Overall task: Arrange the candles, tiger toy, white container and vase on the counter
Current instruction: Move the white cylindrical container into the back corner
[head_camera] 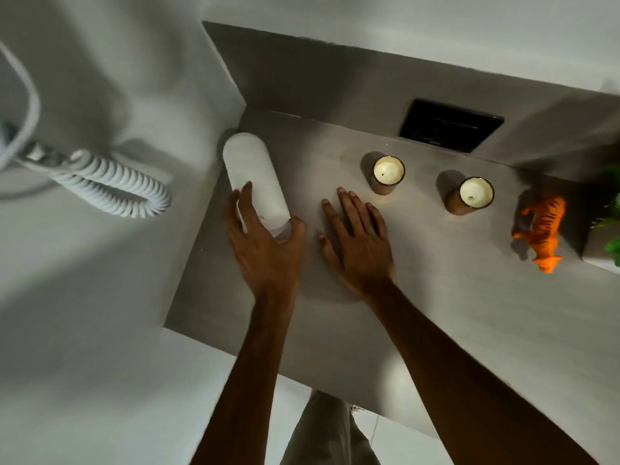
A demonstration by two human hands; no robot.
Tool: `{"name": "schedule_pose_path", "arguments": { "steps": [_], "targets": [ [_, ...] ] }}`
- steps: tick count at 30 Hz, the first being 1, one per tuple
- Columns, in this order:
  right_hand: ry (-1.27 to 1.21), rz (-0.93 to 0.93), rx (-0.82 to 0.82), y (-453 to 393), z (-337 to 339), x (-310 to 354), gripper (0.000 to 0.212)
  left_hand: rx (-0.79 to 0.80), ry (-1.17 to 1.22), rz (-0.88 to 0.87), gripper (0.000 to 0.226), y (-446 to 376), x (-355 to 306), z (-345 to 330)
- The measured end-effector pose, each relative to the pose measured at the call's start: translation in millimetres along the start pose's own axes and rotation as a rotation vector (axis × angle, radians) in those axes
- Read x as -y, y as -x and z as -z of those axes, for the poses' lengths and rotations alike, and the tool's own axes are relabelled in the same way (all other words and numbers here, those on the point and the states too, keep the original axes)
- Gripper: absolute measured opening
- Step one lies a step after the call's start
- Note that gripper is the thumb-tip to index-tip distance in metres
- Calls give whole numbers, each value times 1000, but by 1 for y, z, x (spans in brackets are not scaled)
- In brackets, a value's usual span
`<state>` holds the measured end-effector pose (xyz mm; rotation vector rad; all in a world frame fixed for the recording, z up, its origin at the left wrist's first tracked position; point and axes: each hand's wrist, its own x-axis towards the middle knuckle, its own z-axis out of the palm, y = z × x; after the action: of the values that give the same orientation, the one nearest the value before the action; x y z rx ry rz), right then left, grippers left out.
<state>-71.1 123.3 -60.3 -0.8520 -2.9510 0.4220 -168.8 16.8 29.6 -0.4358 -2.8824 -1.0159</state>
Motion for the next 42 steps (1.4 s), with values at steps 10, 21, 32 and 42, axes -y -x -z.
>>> {"name": "schedule_pose_path", "arguments": {
  "steps": [10,21,32,42],
  "targets": [
    [-16,-12,-52,0,4,3,66,-156,53,-87,82,-105,-71,9],
    [-17,-16,-56,-1,-1,0,70,0,280,223,115,-79,-13,-43],
    [-15,-17,-50,-2,-6,-2,71,-31,198,327,81,-118,-11,-83],
    [-47,-13,-77,-2,-11,-4,71,-85,124,377,76,-155,-16,-98]
  ]
}}
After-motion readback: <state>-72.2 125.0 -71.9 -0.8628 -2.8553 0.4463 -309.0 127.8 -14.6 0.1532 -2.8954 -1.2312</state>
